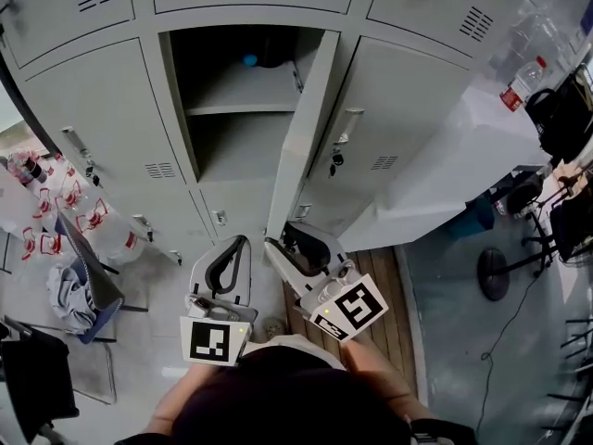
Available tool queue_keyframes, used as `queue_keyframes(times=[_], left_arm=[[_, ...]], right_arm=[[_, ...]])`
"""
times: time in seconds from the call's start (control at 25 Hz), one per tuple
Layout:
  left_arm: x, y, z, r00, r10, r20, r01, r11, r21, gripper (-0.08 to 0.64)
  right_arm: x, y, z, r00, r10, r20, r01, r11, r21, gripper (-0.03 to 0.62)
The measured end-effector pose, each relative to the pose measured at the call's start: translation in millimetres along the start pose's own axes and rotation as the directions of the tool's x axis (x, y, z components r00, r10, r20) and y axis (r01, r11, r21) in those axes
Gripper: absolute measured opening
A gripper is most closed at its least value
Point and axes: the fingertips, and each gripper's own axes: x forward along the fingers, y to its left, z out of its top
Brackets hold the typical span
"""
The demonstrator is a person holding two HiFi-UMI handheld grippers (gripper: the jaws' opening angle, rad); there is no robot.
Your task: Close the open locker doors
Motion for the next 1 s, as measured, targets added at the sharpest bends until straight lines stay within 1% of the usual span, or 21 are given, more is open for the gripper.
queue_keyframes(times=[0.16, 0.6, 1.0], left_arm=[[3.3, -4.7, -2.5, 0.999, 0.038, -0.010, -0.038, 0.999, 0.005, 0.003], [11.1, -20.0, -6.8, 0.993, 0.116, -0.006, -0.116, 0.993, 0.017, 0.002], [6.8, -17.2, -7.6, 0.979, 0.202, 0.000, -0.202, 0.979, 0.020, 0.003]], right_arm=[[-8.1, -3.3, 0.5, 0.999, 0.039, 0.005, -0.039, 0.999, 0.002, 0.132], [-23.8, -10.7, 2.5, 0.991, 0.132, 0.018, -0.132, 0.991, -0.004, 0.130], [-25.0, -12.6, 2.4, 0.986, 0.165, 0.028, -0.165, 0.986, 0.012, 0.126]])
